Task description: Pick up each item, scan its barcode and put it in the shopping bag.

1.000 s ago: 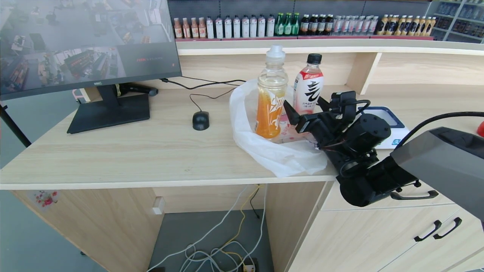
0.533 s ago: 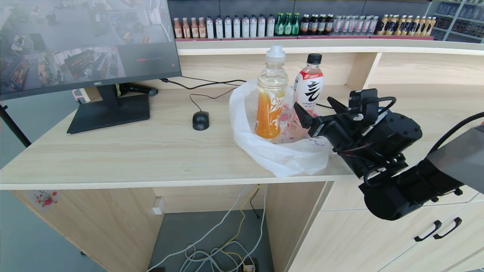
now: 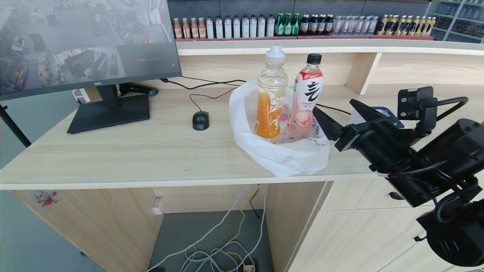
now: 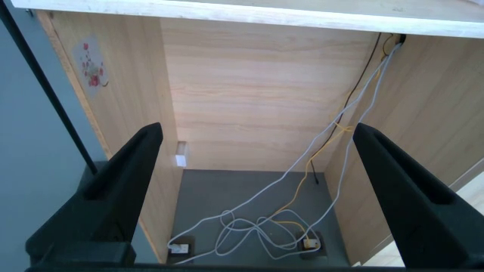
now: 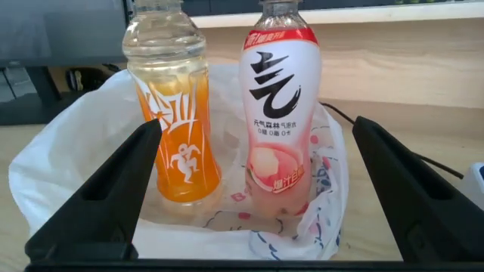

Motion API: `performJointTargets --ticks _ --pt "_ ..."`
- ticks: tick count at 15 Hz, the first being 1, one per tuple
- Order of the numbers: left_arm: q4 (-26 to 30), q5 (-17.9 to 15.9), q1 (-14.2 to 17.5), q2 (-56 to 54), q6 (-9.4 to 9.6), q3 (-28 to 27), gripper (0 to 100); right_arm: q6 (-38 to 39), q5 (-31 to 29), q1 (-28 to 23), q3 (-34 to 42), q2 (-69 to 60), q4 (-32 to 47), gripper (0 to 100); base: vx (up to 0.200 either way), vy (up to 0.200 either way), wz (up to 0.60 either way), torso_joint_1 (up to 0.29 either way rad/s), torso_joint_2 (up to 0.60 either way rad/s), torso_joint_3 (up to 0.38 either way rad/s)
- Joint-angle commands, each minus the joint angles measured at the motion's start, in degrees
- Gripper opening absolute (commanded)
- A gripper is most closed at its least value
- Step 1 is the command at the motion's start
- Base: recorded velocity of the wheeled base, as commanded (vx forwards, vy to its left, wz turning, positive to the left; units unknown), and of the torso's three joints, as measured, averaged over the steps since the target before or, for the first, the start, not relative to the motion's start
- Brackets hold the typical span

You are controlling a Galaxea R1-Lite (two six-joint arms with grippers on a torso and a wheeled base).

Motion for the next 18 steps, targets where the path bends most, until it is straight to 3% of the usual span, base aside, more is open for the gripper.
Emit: performJointTargets --ticks 1,4,14,18 --pt "0.0 0.0 0.0 0.0 -0.16 0.0 100 0.0 0.0 0.4 3.8 -5.2 0.0 100 0.000 0.000 0.00 0.000 0.00 0.000" --pt "0.0 0.0 0.0 0.0 -0.25 0.0 100 -0.3 0.0 1.9 9.3 -8.5 0.0 100 0.000 0.000 0.00 0.000 0.00 0.000" --pt "0.0 0.0 0.0 0.0 -0.08 0.0 100 -0.3 0.0 2.5 11.6 -9.7 0.0 100 0.000 0.000 0.00 0.000 0.00 0.000" --pt "0.0 0.0 0.0 0.0 -0.25 0.0 100 -0.3 0.0 2.3 12.9 -11.4 0.0 100 0.000 -0.200 0.00 0.006 0.00 0.004"
